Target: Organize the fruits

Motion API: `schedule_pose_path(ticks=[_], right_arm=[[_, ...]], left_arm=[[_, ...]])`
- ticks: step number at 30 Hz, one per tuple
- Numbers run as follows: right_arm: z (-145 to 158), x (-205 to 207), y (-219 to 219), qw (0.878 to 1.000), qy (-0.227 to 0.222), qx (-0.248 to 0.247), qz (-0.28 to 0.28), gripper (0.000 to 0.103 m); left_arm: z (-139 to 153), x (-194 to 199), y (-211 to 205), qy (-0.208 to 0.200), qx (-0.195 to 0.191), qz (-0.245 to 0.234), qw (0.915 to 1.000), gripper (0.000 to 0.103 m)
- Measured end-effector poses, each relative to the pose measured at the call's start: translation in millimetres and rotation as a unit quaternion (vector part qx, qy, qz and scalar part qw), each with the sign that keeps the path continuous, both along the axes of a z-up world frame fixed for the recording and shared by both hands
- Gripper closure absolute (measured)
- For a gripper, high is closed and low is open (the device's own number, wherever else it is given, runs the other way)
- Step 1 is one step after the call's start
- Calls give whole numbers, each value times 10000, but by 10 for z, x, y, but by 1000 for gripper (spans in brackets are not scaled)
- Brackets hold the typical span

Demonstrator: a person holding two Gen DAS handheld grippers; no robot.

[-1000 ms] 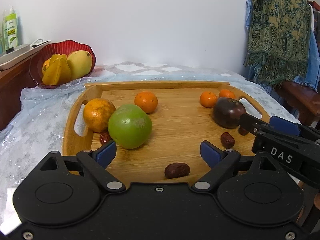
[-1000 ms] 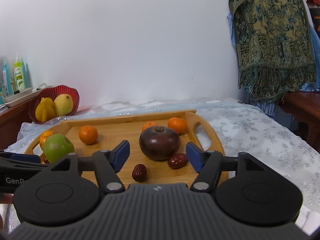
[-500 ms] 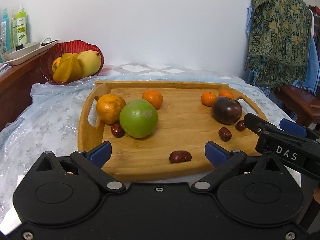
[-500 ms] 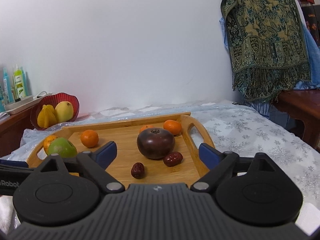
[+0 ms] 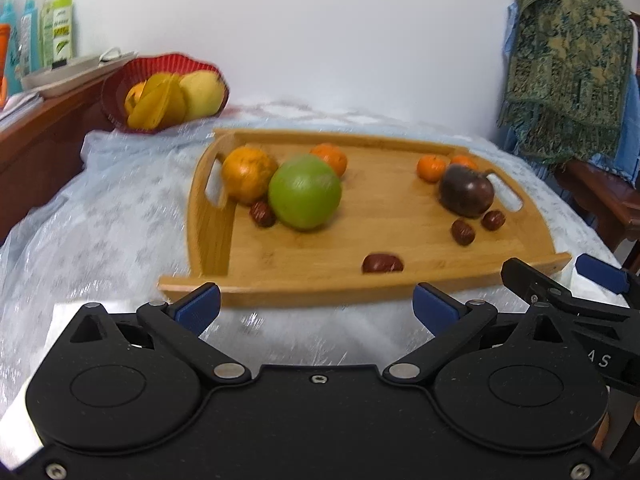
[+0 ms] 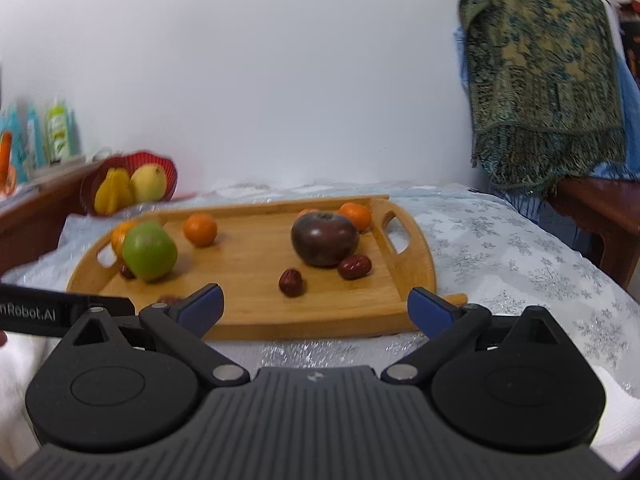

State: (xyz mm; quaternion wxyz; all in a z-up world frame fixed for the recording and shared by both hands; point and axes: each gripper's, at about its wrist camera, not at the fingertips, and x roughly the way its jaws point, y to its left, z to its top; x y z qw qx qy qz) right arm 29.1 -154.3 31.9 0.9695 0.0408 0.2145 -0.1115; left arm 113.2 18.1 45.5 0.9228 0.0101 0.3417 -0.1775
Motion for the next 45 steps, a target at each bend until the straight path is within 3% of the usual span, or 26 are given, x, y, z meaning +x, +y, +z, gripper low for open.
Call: schedule_pose_path(ticks=[12, 22, 27, 45], right_arm=[[-203, 210, 151, 9961, 751, -456, 59, 0], [-315, 345, 61, 9931, 1168, -124, 21, 0], [-337, 370, 13, 9926, 1216, 64, 6, 0], [-351, 381, 34, 9927, 1204, 1, 23, 0]], left_arm=[[-240, 15, 41, 354, 365, 18, 9987, 0], [-351, 94, -74, 427, 650, 119, 9969, 0], [-362, 123, -119, 463, 720, 155, 9962, 0], [-372, 173, -136, 505, 744, 196, 9958, 0]])
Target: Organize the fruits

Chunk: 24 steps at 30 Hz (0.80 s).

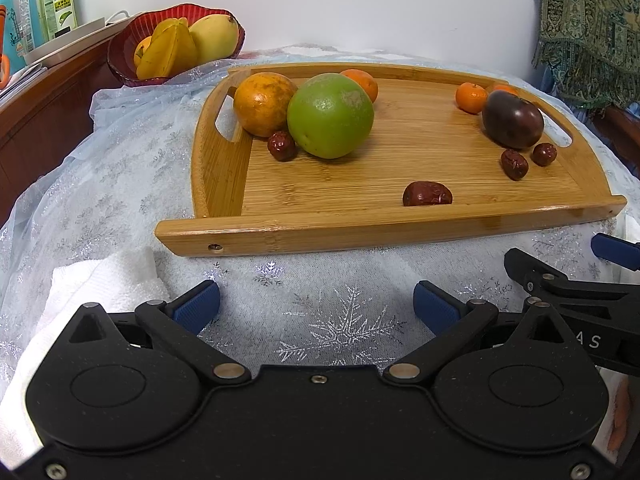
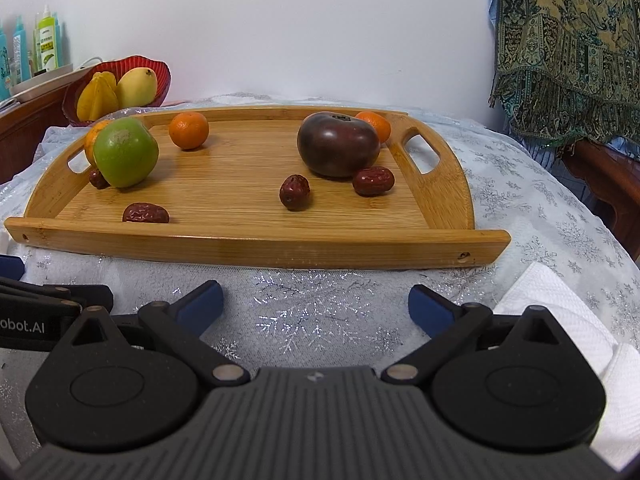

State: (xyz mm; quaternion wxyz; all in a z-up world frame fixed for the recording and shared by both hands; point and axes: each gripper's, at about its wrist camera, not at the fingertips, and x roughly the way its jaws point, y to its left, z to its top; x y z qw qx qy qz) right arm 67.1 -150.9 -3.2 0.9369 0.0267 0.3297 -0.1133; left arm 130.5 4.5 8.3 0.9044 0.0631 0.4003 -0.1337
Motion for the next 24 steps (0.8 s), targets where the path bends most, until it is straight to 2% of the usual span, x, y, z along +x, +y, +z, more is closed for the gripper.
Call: schedule_pose_path(ticks=[24], right_arm=[[-7, -2, -2, 10000, -6, -2, 1, 0]], left_arm=[[1, 7, -2, 21, 11, -10, 10000, 0]])
